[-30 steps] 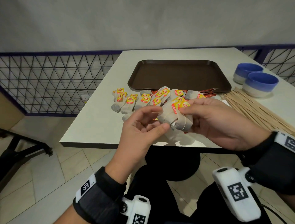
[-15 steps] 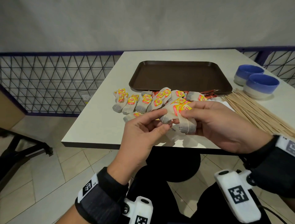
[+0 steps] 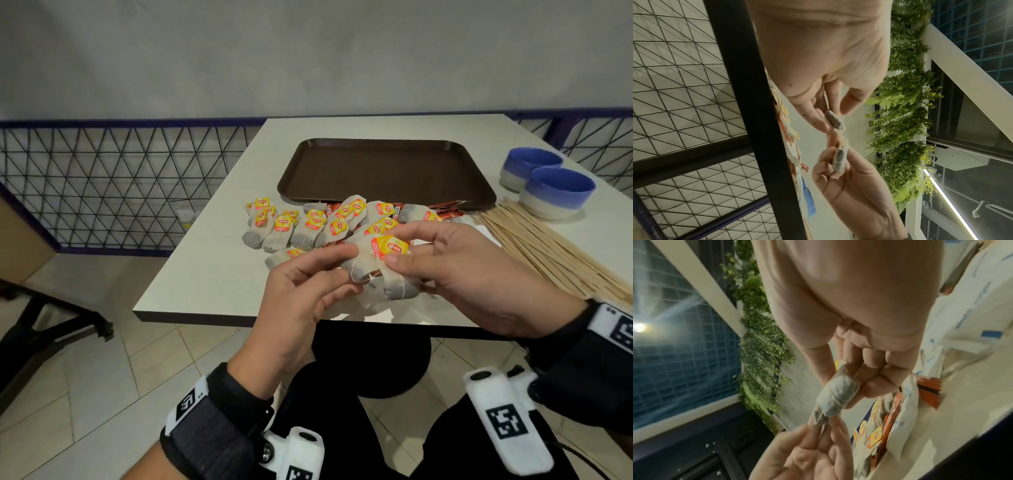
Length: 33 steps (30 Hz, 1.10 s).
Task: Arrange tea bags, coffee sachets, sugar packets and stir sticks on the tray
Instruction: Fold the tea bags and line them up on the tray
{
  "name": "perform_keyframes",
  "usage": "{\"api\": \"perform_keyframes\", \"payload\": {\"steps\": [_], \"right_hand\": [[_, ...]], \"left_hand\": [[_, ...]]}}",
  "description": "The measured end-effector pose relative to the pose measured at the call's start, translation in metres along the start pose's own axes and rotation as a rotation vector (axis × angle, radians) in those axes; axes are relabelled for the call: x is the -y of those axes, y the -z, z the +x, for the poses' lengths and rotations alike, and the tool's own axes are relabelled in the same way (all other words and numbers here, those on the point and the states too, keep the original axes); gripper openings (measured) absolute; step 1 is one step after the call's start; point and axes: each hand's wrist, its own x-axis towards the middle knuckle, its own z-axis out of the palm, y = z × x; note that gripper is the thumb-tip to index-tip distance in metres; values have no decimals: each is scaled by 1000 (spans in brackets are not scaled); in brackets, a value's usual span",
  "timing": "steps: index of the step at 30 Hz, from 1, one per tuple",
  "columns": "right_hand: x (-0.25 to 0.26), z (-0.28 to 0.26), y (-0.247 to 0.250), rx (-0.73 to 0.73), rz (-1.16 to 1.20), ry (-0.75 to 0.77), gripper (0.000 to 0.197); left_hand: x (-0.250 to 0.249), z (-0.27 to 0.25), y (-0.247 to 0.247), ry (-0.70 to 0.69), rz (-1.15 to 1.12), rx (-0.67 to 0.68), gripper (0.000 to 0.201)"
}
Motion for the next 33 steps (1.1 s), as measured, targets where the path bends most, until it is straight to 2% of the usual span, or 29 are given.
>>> {"api": "perform_keyframes", "payload": {"steps": [1, 4, 6, 9, 12, 20, 25, 27, 31, 33], "right_hand": [[1, 0, 1, 2, -59, 15, 30], [1, 3, 3, 40, -215, 47, 36], [2, 5, 3, 68, -325, 73, 38], [3, 6, 2, 84, -439, 95, 39], [1, 10, 0, 80, -483, 104, 44], [0, 12, -1, 13, -416, 107, 35], [14, 15, 6, 2, -188, 74, 31], [20, 17, 6, 26, -101, 57, 29], [27, 21, -2, 79, 51, 33, 35], [27, 23, -6, 78, 50, 33, 38]], "left_hand": [[-2, 1, -1, 6, 10, 7, 25], [-1, 8, 0, 51, 139, 61, 41], [-1, 11, 0, 84, 182, 133, 44], [-3, 15, 0, 25, 274, 171, 27], [1, 18, -1, -47, 318, 143, 12], [7, 29, 5, -85, 280, -38, 13], [4, 32, 12, -99, 311, -82, 10], [4, 30, 12, -87, 329, -35, 15], [5, 24, 12, -85, 257, 141, 49], [4, 22, 14, -103, 293, 188, 42]]}}
